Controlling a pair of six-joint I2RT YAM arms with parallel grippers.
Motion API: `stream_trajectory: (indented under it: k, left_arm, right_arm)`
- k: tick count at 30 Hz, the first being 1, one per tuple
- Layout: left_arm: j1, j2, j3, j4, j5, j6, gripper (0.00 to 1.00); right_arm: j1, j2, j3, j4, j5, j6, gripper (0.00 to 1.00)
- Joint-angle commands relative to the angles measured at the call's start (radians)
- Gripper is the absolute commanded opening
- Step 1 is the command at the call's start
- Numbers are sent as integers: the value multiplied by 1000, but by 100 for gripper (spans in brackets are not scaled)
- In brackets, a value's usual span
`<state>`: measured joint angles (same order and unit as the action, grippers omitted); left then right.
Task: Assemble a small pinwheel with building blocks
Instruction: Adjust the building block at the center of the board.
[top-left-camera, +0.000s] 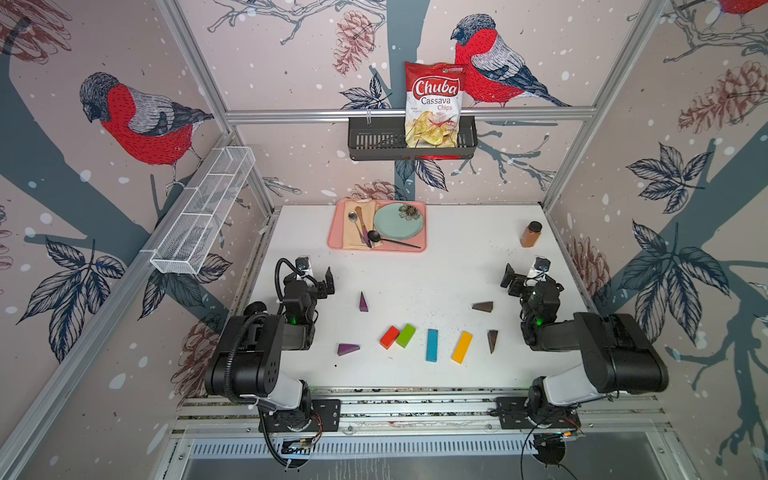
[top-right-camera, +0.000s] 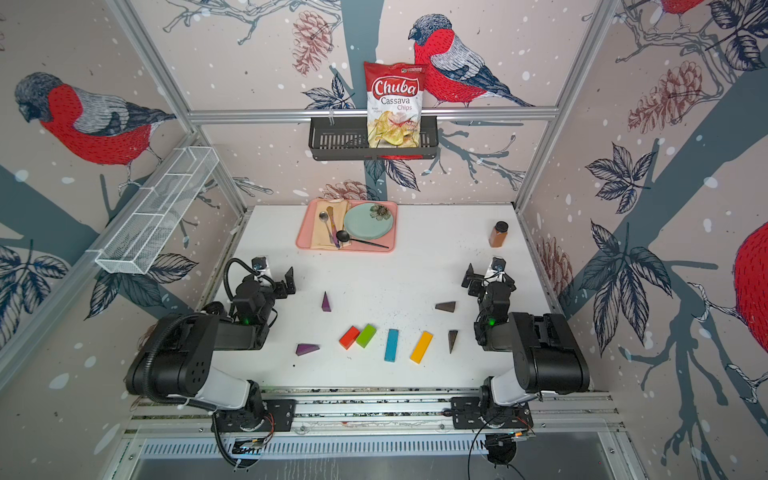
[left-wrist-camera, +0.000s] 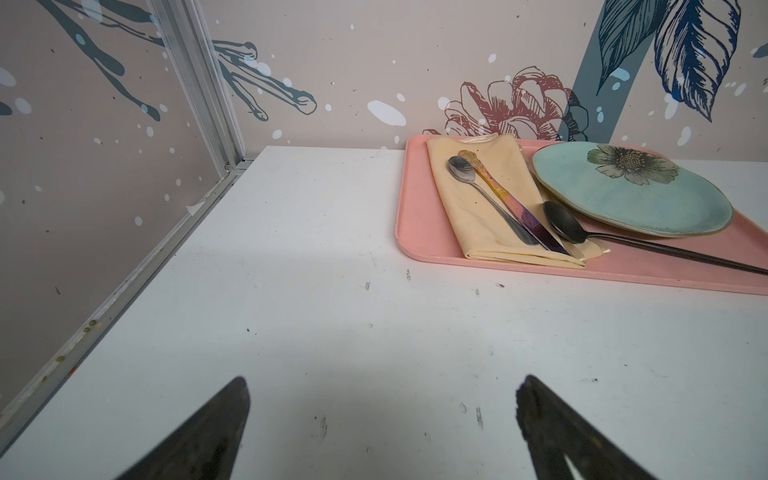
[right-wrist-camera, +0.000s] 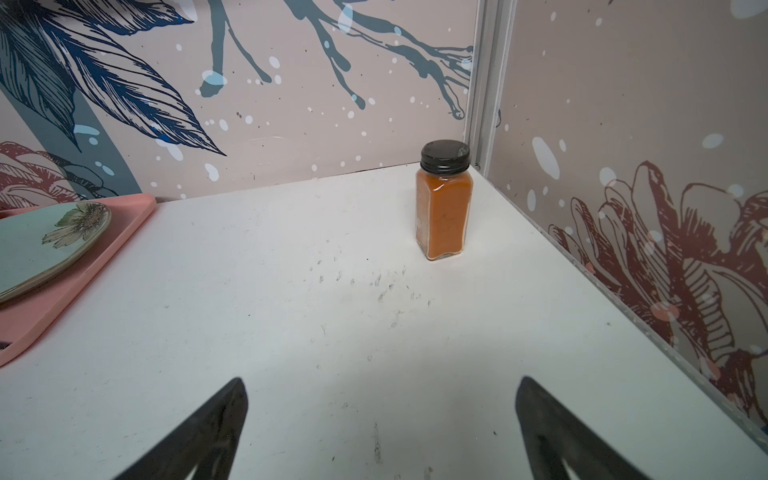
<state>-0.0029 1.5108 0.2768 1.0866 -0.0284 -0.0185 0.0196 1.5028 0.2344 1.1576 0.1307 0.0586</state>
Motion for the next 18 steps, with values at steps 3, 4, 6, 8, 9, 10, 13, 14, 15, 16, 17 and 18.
stream_trajectory:
  k: [3, 4, 6, 8, 9, 10, 13, 14, 15, 16, 17, 18]
  left_arm:
    - [3, -75, 85, -112, -42, 4, 97]
    - [2, -118, 143, -254, -62, -6, 97]
    - [1, -173, 278, -509, -116, -83, 97]
    - [2, -195, 430, -759, -90, -156, 97]
    - [2, -192, 498, -863, -45, -181, 97]
    - [2, -173, 571, -968, 20, -198, 97]
    - [0, -44, 805, -1322, 199, -315, 97]
    - [-2, 3, 906, -1467, 256, -335, 97]
    - [-7, 41, 997, -1596, 317, -346, 97]
    - [-17, 56, 1056, -1684, 373, -348, 97]
    - [-23, 60, 1092, -1745, 416, -348, 97]
    - [-25, 58, 1135, -1807, 458, -351, 97]
  right_arm:
    - [13, -71, 187, -346, -149, -70, 100]
    - [33, -72, 276, -499, -159, -72, 99]
    - [78, -65, 423, -748, -218, -89, 99]
    - [144, -68, 536, -945, -307, -114, 99]
    - [173, -69, 571, -1008, -340, -113, 99]
    - [203, -74, 604, -1061, -367, -90, 100]
    - [287, -85, 678, -1171, -454, 7, 99]
    - [328, -92, 694, -1200, -439, 19, 100]
    - [379, -100, 715, -1239, -408, 15, 99]
    - [444, -103, 740, -1285, -374, 5, 99]
    - [491, -96, 764, -1324, -329, 5, 99]
    - [535, -78, 800, -1382, -308, 8, 99]
